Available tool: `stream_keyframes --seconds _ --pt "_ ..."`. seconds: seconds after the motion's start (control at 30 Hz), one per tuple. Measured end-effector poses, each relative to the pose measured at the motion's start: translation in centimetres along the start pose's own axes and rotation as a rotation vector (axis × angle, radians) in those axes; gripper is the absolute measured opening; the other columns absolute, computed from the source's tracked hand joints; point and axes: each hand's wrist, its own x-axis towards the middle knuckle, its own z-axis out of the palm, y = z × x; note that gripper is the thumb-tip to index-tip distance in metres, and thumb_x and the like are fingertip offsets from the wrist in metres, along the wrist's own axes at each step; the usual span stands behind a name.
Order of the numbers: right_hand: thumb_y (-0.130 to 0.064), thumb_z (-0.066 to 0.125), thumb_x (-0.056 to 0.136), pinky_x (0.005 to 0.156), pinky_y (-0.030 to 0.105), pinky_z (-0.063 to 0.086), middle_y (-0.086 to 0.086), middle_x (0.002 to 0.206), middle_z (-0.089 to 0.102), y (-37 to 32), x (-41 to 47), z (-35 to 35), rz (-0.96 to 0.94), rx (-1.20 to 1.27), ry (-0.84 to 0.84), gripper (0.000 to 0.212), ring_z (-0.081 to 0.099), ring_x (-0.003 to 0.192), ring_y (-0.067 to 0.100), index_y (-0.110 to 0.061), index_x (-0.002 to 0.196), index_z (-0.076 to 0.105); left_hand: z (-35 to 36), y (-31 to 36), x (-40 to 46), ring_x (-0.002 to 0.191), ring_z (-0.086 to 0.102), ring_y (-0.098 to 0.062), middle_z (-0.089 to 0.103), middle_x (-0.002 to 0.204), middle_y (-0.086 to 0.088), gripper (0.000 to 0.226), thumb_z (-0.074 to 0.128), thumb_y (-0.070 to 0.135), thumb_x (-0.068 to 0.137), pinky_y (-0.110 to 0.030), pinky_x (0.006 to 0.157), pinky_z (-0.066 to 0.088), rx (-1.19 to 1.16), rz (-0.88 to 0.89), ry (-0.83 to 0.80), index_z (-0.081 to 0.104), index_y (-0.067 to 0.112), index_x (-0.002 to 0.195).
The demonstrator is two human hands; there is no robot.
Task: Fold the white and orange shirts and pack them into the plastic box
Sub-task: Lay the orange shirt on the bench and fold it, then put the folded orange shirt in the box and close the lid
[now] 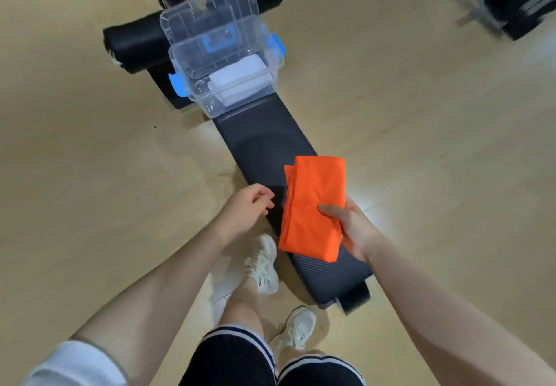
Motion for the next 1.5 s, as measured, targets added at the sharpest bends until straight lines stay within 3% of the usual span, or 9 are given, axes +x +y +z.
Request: stream_keyframes --seconds 0.17,0.33,0.47,0.57,0.73,1.03,1.2,1.4,1.5 --pt "-0.023 0.072 0.072 0.077 0.037 0.058 0.014 0.116 0.068 -2.8 -4.2 6.4 -0.057 -0.024 -0.048 0.059 0.068 0.099 0.026 -0.010 0.126 0.053 -6.5 4.0 -6.0 0.071 0.060 -0.008 0.064 0.086 0.003 0.016 0.043 0.013 0.096 -0.020 0.064 0.041 0.013 0.107 0.124 0.058 0.017 0.096" --pt "-0.012 0.062 0.084 0.070 0.033 0.060 0.005 0.092 0.073 -6.3 -2.7 13.9 -0.145 -0.016 -0.080 0.030 0.071 0.076 0.017 -0.015 0.113 0.057 -14.0 6.7 -6.0 0.078 0.063 -0.012 0.067 0.091 0.006 0.019 0.044 0.018 0.091 -0.023 0.067 0.042 -0.043 0.145 0.212 0.053 0.029 0.104" --pt "-0.011 0.062 0.084 0.086 0.039 0.052 0.009 0.102 0.067 -8.7 1.2 20.0 -0.231 -0.002 -0.023 0.042 0.065 0.082 0.019 -0.011 0.125 0.051 -20.1 8.1 -2.6 0.074 0.061 -0.010 0.067 0.088 0.005 0.022 0.044 0.015 0.090 -0.018 0.065 0.045 -0.041 0.156 0.188 0.055 0.022 0.106" --pt "-0.011 0.061 0.085 0.080 0.036 0.055 0.009 0.103 0.067 -9.9 4.5 23.9 -0.245 0.082 0.026 0.040 0.066 0.083 0.020 -0.012 0.124 0.052 -24.7 8.9 0.5 0.074 0.062 -0.014 0.068 0.083 0.006 0.015 0.047 0.019 0.086 -0.034 0.073 0.047 0.004 0.180 0.114 0.059 0.026 0.093" --pt "-0.011 0.064 0.083 0.073 0.036 0.055 0.011 0.105 0.067 -11.5 10.0 28.7 -0.222 0.162 0.153 0.044 0.066 0.085 0.023 -0.008 0.125 0.051 -30.7 9.0 5.6 0.070 0.060 -0.013 0.065 0.082 0.006 0.018 0.045 0.012 0.094 -0.036 0.084 0.048 0.051 0.187 0.003 0.056 0.025 0.088" --pt "-0.006 0.063 0.084 0.087 0.046 0.050 0.011 0.105 0.065 -14.7 21.0 27.6 -0.223 0.313 0.413 0.020 0.063 0.088 0.025 -0.018 0.098 0.055 -33.9 10.0 18.3 0.084 0.060 -0.012 0.065 0.100 0.000 0.013 0.046 0.016 0.094 -0.024 0.064 0.046 0.233 0.150 -0.079 0.057 0.022 0.097" --pt "-0.004 0.059 0.086 0.089 0.047 0.049 0.012 0.115 0.061 -17.0 27.9 25.6 -0.215 0.409 0.533 0.039 0.061 0.092 0.027 -0.014 0.122 0.050 -33.6 10.5 26.2 0.104 0.058 -0.015 0.065 0.110 0.001 0.019 0.047 0.022 0.093 -0.034 0.089 0.049 0.365 0.110 -0.135 0.059 0.024 0.108" --pt "-0.005 0.060 0.086 0.095 0.047 0.048 0.011 0.115 0.062 -18.3 36.3 25.8 -0.145 0.358 0.503 0.035 0.060 0.100 0.028 -0.014 0.118 0.050 -32.7 9.3 34.3 0.101 0.058 -0.013 0.065 0.108 0.002 0.021 0.046 0.015 0.094 -0.026 0.089 0.044 0.349 0.082 -0.110 0.061 0.018 0.107" --pt "-0.013 0.063 0.084 0.106 0.043 0.037 0.016 0.136 0.047 -17.2 39.8 24.6 -0.054 -0.045 0.767 0.062 0.048 0.122 0.031 -0.007 0.138 0.032 -31.9 7.8 36.5 0.096 0.058 -0.012 0.066 0.103 0.000 0.020 0.047 0.008 0.093 -0.019 0.087 0.043 0.373 0.157 -0.096 0.063 0.012 0.104"
